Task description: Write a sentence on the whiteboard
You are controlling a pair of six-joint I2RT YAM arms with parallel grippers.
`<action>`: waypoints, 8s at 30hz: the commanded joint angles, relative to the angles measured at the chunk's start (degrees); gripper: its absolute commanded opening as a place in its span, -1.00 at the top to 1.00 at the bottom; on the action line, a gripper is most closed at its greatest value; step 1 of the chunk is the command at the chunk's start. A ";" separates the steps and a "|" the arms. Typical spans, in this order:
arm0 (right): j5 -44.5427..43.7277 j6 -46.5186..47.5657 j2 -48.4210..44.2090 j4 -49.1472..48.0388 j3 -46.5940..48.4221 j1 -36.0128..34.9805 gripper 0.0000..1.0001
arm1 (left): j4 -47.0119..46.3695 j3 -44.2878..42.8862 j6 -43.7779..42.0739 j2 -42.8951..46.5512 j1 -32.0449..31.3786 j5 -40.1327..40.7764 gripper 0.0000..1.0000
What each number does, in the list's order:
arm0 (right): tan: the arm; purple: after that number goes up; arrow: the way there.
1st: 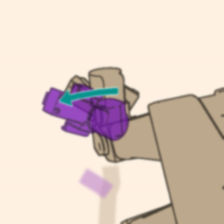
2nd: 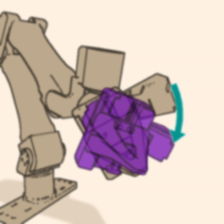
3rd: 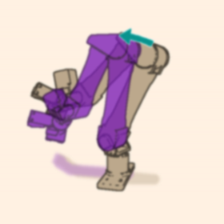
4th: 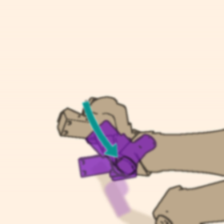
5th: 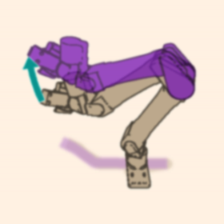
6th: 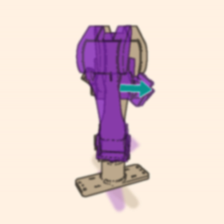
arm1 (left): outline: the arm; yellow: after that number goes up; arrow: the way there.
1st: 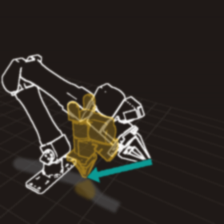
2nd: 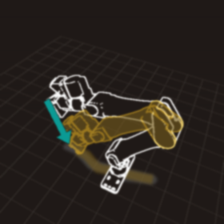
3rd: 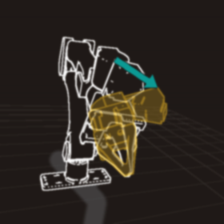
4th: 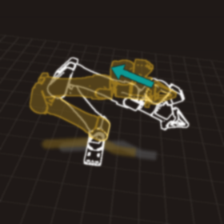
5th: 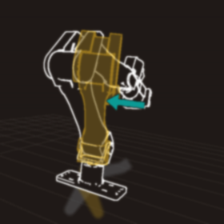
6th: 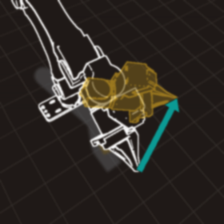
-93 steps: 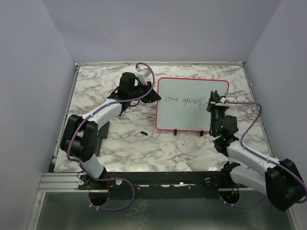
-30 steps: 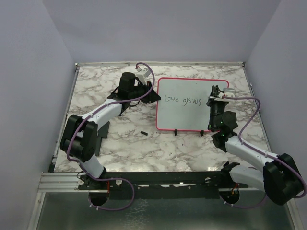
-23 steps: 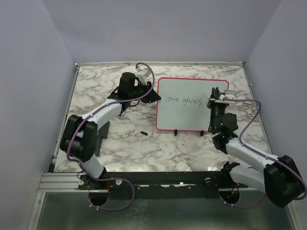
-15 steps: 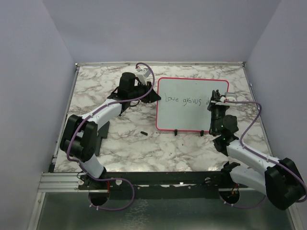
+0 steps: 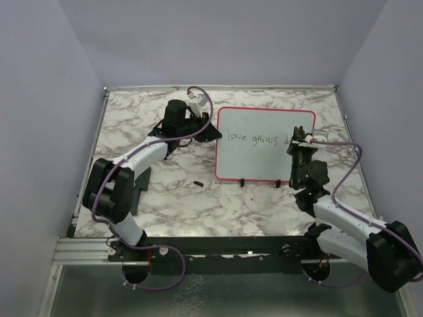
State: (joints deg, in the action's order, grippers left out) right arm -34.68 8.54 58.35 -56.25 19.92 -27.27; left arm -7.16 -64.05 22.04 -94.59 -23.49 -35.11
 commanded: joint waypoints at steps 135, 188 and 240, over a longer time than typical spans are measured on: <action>6.76 -5.20 -3.62 8.21 -0.15 5.48 0.99 | 0.09 -0.02 -1.74 2.62 0.23 1.83 1.00; 5.08 -3.29 -2.63 5.63 1.41 5.47 0.98 | -0.01 0.07 -1.65 2.88 0.23 1.75 1.00; 4.69 -3.66 -4.81 6.51 1.99 5.48 0.98 | 0.02 0.33 -1.65 3.64 0.24 1.85 1.00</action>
State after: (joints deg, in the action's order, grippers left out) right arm -30.37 3.92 51.62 -46.30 20.18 -22.02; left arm -6.68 -63.94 21.28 -93.84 -23.49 -35.07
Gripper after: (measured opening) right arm 0.057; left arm 0.178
